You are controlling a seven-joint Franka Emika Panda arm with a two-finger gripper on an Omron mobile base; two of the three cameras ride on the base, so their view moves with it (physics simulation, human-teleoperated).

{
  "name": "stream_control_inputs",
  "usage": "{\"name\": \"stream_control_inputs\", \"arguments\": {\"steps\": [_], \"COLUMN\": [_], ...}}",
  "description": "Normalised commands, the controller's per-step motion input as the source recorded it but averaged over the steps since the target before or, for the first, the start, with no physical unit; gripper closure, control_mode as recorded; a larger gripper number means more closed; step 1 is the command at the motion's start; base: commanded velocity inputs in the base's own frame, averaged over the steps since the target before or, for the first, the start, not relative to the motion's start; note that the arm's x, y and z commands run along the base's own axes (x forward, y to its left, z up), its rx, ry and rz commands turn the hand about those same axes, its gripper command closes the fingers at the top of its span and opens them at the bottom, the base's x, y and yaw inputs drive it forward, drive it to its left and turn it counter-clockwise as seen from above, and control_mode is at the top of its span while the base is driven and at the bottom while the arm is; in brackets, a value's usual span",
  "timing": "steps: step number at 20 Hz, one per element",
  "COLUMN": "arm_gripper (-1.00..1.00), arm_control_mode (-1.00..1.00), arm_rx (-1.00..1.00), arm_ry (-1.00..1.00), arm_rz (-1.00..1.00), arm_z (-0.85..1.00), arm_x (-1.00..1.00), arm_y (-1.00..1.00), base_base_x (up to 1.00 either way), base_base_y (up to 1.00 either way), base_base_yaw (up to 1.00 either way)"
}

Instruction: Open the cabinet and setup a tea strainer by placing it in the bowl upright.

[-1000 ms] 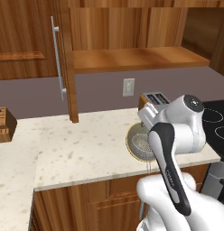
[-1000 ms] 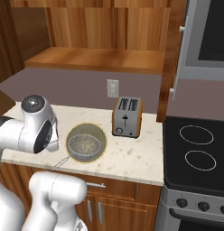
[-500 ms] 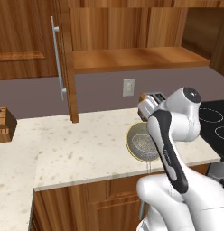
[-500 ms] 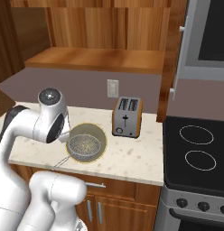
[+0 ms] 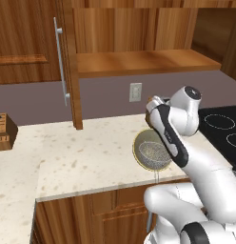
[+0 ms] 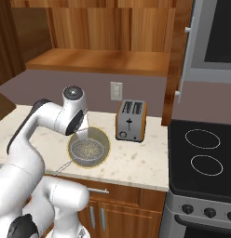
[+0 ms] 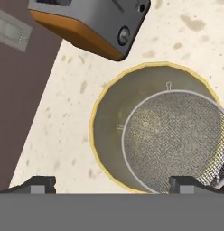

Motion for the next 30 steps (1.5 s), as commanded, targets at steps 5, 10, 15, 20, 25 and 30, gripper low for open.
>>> {"name": "stream_control_inputs", "arguments": {"steps": [5, 10, 15, 20, 25, 30], "arm_gripper": [-1.00, -1.00, -1.00, -1.00, -1.00, -1.00], "arm_control_mode": [-1.00, -1.00, -1.00, -1.00, -1.00, -1.00], "arm_rx": [0.00, 0.00, -0.02, -0.04, -0.04, -0.03], "arm_ry": [0.08, 0.10, 0.15, 0.10, 0.05, 0.04], "arm_rz": [-0.04, 0.00, 0.00, 0.00, 0.00, 0.00], "arm_z": [-0.36, -0.26, -0.29, -0.31, -0.19, -0.18], "arm_x": [0.62, 0.34, 0.24, 0.32, 0.33, 0.35], "arm_y": [-0.19, -0.01, 0.00, 0.00, 0.00, 0.00], "base_base_x": [0.00, 0.00, 0.00, 0.00, 0.00, 0.00], "base_base_y": [0.00, 0.00, 0.00, 0.00, 0.00, 0.00], "base_base_yaw": [0.00, 0.00, 0.00, 0.00, 0.00, 0.00]}}
